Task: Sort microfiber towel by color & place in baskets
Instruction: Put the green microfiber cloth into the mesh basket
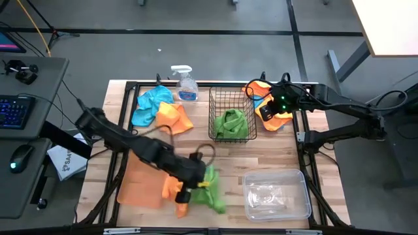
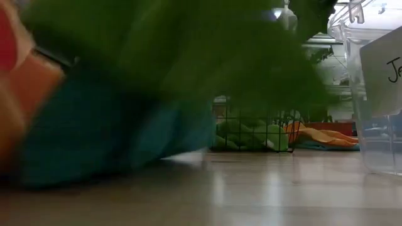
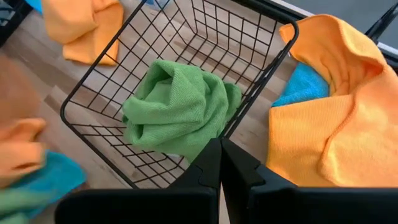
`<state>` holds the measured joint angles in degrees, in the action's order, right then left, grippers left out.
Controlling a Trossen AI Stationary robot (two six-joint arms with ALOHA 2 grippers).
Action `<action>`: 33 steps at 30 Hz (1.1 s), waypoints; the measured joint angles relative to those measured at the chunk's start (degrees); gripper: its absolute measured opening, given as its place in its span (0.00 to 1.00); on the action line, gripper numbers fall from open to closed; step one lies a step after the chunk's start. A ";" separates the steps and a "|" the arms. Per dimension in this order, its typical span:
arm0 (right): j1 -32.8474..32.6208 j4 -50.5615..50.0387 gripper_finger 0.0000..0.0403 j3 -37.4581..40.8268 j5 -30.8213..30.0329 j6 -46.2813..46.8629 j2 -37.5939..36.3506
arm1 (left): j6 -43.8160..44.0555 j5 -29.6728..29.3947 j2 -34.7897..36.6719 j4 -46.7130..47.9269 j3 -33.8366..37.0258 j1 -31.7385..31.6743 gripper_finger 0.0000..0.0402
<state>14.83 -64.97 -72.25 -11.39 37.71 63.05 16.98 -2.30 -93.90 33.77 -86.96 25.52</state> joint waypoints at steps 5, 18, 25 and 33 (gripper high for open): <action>0.00 0.00 0.00 0.00 -0.18 -0.73 0.00 | -3.41 -4.11 5.15 -0.78 0.00 -0.61 0.00; 0.07 -0.35 0.00 0.00 -5.18 -5.83 -4.05 | -22.45 -21.92 10.17 -23.30 0.00 -10.40 0.00; 0.15 -0.35 0.00 0.00 -6.07 -4.67 -6.45 | -29.75 -22.04 4.85 -33.29 0.00 -26.17 0.00; 0.17 -0.35 0.00 0.00 -9.09 -3.16 -6.51 | -24.54 -20.67 -5.04 -37.43 0.00 -38.23 0.00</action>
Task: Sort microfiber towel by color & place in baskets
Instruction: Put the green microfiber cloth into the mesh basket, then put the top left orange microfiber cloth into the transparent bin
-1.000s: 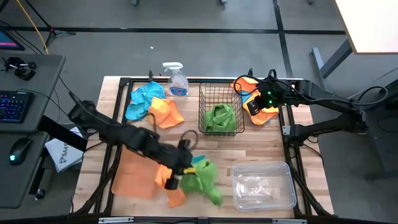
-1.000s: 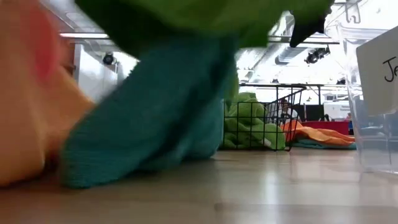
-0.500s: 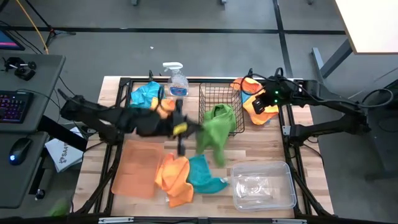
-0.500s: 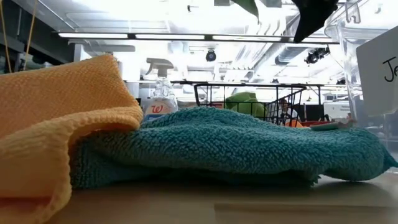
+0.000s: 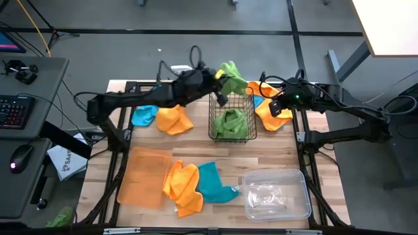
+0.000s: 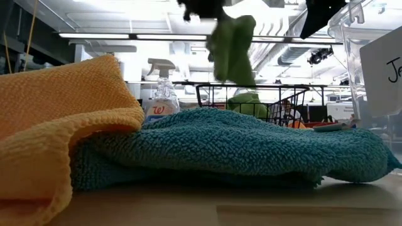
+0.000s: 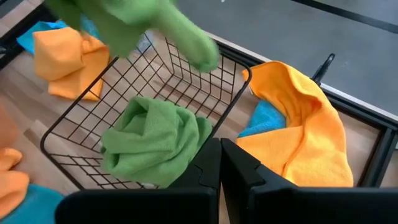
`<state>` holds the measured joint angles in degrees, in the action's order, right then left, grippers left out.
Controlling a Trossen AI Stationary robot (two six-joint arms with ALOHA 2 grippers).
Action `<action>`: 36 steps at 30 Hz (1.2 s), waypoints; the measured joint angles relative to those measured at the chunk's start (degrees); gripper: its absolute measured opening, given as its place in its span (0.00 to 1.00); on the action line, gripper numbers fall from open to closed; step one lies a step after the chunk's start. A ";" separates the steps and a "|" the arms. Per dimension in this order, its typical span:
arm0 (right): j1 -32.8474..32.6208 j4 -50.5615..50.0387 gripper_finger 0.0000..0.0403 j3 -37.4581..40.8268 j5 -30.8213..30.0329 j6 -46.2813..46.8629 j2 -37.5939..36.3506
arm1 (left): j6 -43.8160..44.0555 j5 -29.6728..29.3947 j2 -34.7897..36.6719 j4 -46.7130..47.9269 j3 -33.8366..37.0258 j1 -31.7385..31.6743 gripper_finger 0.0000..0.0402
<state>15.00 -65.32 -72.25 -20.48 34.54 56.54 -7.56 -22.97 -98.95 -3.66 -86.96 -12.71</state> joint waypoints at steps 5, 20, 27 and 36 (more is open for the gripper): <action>0.00 -0.01 0.00 0.00 -0.14 0.08 0.04 | 6.86 2.79 -8.14 3.55 0.02 -0.47 0.00; -0.01 -0.04 0.00 0.00 -0.47 -0.14 0.04 | 24.31 13.64 -18.57 13.67 0.00 5.03 0.06; -0.01 -0.14 0.00 0.00 -1.54 -1.03 0.04 | 25.01 21.89 -17.19 18.50 -2.67 4.79 0.30; 0.01 -4.84 0.00 0.00 -1.55 -0.99 0.04 | 20.81 22.68 -17.21 32.84 -16.81 5.21 0.62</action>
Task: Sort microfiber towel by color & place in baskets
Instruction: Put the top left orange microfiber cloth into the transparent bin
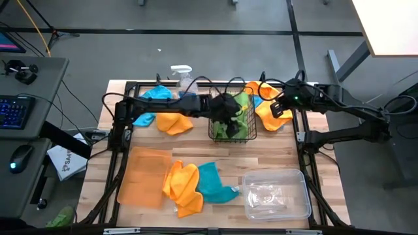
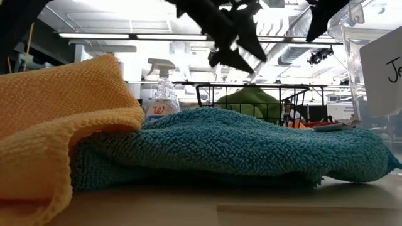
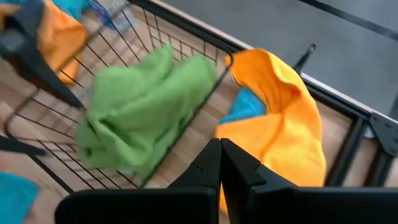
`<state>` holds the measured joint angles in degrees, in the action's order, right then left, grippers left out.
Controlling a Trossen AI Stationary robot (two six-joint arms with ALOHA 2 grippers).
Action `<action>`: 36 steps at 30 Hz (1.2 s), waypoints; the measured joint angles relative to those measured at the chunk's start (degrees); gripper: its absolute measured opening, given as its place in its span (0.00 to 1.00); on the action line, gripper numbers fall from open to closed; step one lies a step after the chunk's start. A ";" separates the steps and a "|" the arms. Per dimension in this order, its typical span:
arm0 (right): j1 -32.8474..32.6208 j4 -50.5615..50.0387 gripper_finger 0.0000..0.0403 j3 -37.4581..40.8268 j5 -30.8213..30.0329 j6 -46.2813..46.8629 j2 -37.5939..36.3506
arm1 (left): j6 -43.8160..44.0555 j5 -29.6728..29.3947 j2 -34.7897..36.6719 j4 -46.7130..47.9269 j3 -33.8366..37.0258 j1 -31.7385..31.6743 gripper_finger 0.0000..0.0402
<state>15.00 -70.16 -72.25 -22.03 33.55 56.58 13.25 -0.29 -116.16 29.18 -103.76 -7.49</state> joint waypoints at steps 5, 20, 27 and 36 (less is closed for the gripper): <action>0.00 -5.02 0.00 0.00 0.03 0.03 0.00 | 0.18 0.05 0.11 13.31 -9.59 -0.04 0.68; -0.13 -4.20 0.00 0.00 0.99 -0.57 0.01 | 27.14 -22.72 25.28 30.82 17.49 5.38 0.66; -0.13 2.21 0.00 -0.02 0.97 1.23 0.40 | 35.56 -21.12 37.87 31.13 40.18 -7.46 0.66; -0.13 5.89 0.00 -0.02 0.51 10.28 5.95 | 29.73 -15.54 44.03 25.86 56.11 -22.93 0.66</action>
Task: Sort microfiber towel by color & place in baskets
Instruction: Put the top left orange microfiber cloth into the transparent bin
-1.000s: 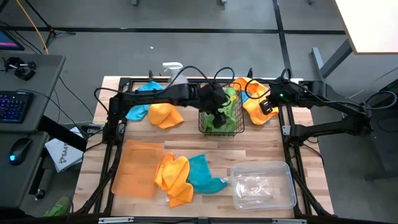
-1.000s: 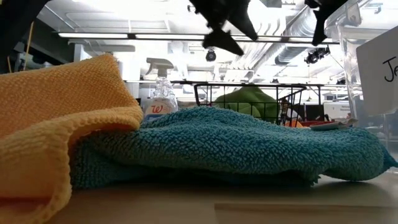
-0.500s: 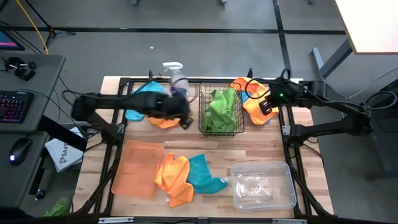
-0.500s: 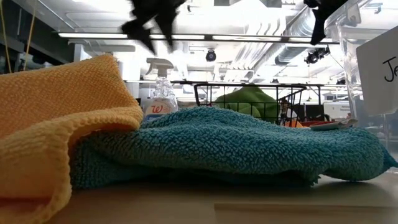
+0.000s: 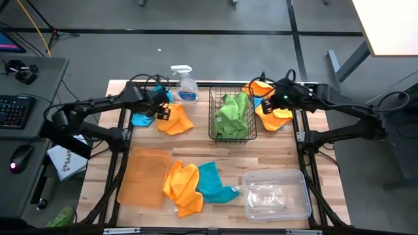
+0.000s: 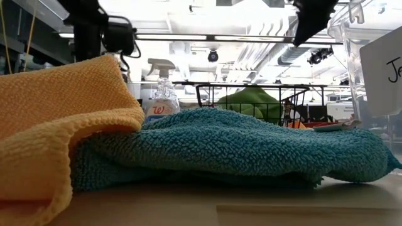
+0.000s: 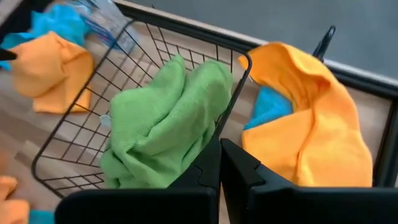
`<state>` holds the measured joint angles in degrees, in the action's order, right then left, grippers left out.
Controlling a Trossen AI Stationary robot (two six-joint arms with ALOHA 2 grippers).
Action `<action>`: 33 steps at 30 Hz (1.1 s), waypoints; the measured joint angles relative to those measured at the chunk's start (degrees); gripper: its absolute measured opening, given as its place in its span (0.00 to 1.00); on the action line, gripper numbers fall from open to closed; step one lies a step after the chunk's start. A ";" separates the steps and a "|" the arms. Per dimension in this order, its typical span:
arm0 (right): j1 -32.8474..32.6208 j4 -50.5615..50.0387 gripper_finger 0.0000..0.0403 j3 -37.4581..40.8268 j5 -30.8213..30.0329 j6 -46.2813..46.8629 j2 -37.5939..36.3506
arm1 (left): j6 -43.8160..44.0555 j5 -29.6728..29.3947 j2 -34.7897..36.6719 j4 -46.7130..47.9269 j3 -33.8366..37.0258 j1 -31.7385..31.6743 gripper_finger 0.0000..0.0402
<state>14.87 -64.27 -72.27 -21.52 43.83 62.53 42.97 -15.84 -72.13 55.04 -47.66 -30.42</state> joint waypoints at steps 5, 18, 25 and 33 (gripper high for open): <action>0.01 -0.03 0.00 0.00 0.46 2.63 4.63 | -4.97 5.19 2.44 -9.58 3.76 -1.50 0.66; -0.04 -0.14 0.00 0.00 0.41 -0.48 6.41 | -6.42 7.97 -0.24 -11.77 4.00 -1.58 0.64; -0.04 -0.71 0.00 0.00 0.28 -1.47 -0.51 | -5.68 7.22 -1.58 -11.09 4.02 2.33 0.20; -0.04 -0.70 0.00 0.00 -0.59 -1.87 -8.93 | -2.75 9.77 4.76 -11.54 -4.59 10.36 0.01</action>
<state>14.83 -64.97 -72.27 -22.11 41.96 53.60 40.22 -6.07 -67.38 43.50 -52.24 -20.06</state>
